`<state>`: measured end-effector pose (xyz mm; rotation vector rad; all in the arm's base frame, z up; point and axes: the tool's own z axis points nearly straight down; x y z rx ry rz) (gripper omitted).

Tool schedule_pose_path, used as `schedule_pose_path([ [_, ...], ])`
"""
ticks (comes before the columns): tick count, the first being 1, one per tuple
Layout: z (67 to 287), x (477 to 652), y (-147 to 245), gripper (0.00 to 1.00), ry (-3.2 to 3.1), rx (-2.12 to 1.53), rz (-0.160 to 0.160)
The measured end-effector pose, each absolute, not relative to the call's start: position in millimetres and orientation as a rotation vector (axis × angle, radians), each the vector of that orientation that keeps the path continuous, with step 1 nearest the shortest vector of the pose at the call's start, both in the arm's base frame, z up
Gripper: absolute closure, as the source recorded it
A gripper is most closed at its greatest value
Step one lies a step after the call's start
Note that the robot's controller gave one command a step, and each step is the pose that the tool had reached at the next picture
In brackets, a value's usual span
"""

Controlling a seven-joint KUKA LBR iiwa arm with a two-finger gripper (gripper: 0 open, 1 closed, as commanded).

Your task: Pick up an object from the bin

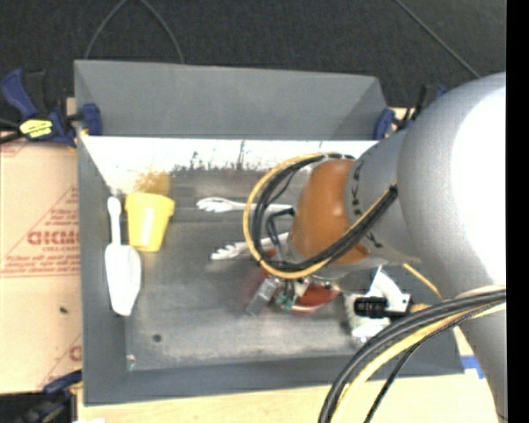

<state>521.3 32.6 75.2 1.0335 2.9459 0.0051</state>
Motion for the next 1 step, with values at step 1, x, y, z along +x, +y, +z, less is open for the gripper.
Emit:
schedule_pose_path([
  [1,96.0,521.1,31.0,1.0,2.945,1.03,0.002],
])
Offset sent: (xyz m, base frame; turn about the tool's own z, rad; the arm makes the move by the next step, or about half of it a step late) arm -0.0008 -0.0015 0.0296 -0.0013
